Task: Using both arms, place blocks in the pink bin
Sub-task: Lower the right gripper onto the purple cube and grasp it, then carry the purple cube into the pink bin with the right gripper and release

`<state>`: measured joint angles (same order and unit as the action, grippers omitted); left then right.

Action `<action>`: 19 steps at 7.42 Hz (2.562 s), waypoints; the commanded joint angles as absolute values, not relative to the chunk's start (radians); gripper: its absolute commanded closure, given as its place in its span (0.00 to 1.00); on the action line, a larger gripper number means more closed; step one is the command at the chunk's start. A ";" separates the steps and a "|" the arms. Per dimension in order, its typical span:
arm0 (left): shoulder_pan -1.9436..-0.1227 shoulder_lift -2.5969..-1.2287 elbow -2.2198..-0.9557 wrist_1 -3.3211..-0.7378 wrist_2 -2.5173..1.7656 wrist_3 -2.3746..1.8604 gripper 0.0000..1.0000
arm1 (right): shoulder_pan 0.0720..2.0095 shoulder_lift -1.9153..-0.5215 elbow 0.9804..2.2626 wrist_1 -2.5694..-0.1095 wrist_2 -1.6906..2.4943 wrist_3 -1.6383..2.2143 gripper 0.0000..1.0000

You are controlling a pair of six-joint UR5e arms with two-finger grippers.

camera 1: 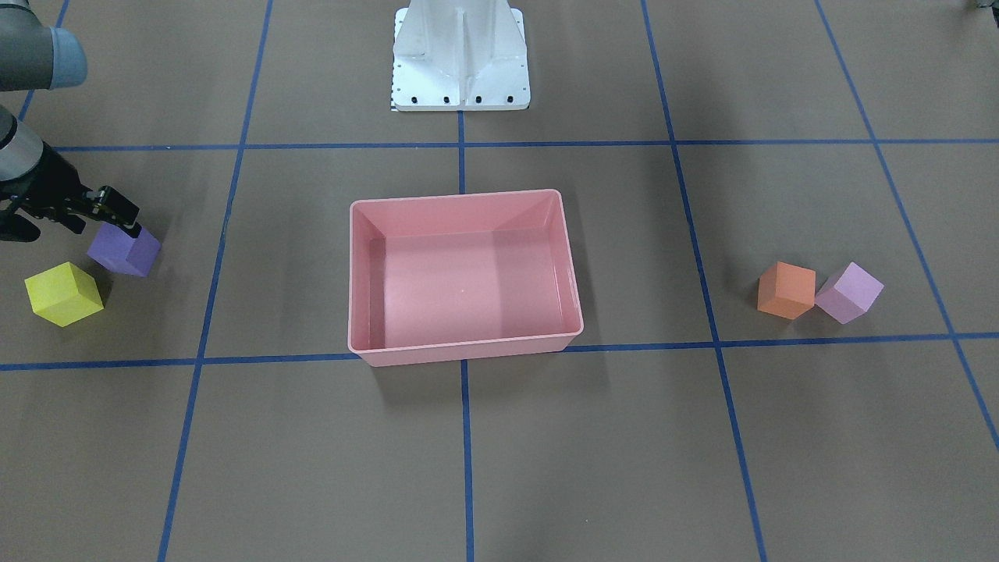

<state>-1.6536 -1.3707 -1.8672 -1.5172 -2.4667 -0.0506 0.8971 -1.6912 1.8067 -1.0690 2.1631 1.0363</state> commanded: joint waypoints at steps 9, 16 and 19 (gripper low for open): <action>-1.470 -1.391 -1.873 -1.737 -2.467 -0.291 0.00 | 0.867 -1.332 1.921 -1.335 2.186 1.347 1.00; -1.301 -1.602 -1.693 -1.801 -2.439 -0.641 0.00 | 0.563 -0.880 1.724 -1.537 1.917 1.543 0.69; -1.212 -1.722 -1.526 -1.810 -2.356 -0.830 0.00 | 0.528 -0.887 1.717 -1.537 1.898 1.537 0.40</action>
<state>-1.2467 -1.6557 -1.6092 -1.8088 -2.3752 -0.7333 0.5379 -0.8859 1.7214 -1.5374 1.9089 1.5419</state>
